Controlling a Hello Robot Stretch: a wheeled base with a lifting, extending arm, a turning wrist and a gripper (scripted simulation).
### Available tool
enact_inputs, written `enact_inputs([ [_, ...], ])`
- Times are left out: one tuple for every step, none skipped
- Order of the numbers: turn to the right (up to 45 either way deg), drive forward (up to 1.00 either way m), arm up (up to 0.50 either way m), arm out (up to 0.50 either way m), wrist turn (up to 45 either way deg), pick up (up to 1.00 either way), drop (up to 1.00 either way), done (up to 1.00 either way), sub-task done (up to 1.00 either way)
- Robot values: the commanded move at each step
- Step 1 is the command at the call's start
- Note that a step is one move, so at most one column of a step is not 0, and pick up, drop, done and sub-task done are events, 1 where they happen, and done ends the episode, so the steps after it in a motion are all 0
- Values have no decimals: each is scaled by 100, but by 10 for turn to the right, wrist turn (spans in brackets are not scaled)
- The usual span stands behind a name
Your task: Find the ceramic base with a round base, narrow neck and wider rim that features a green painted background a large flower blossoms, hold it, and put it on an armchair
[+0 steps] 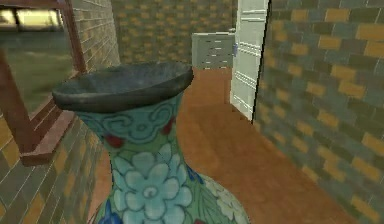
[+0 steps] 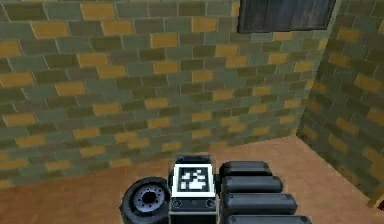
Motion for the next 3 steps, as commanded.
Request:
enact_inputs([
  [0, 100, 0, 0, 0, 0, 0, 0, 0],
  [0, 100, 0, 0, 0, 0, 0, 0, 0],
  [0, 100, 0, 0, 0, 0, 0, 0, 0],
])
